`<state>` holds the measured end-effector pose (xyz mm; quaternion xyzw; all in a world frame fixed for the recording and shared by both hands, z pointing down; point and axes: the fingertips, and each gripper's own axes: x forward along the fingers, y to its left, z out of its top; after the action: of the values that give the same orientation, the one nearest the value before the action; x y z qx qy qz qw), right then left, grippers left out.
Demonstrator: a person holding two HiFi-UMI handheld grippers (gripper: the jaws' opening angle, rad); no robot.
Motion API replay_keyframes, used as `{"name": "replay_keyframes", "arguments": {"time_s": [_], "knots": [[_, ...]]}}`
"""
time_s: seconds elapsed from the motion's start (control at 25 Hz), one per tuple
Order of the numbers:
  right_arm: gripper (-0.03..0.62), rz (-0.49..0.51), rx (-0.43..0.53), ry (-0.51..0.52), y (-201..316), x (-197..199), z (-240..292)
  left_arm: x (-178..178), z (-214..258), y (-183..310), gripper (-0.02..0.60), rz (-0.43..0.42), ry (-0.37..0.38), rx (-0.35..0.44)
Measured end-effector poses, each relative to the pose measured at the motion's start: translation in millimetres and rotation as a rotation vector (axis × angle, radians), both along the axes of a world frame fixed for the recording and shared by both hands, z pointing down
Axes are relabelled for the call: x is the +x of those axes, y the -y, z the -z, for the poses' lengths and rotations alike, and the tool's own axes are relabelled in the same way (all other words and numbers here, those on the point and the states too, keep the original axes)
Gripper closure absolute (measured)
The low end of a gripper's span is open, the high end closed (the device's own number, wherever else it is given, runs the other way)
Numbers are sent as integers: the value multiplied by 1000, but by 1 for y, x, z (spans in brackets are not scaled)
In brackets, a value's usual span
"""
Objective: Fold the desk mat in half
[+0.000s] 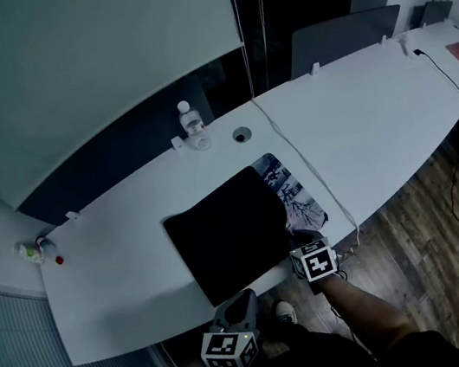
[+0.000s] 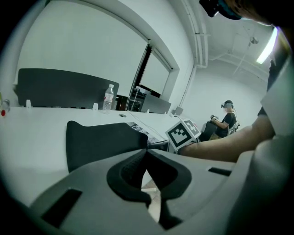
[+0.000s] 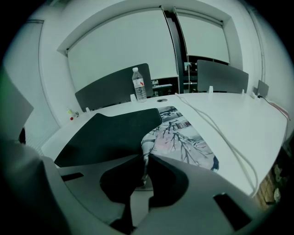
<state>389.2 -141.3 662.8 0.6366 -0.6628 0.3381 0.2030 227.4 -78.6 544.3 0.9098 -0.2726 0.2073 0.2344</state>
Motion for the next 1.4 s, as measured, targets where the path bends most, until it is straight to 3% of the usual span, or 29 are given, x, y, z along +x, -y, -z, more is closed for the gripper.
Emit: {"name": "replay_keyframes", "arguments": {"time_s": [0.76,1.4], "knots": [[548,-140,-18,-5,-3,52,-6,13,-8,13,575,-46,-2,-21],[548,-178,-6,13,-5,76,-9,43,-17,15,575,-91,9,-35]]}}
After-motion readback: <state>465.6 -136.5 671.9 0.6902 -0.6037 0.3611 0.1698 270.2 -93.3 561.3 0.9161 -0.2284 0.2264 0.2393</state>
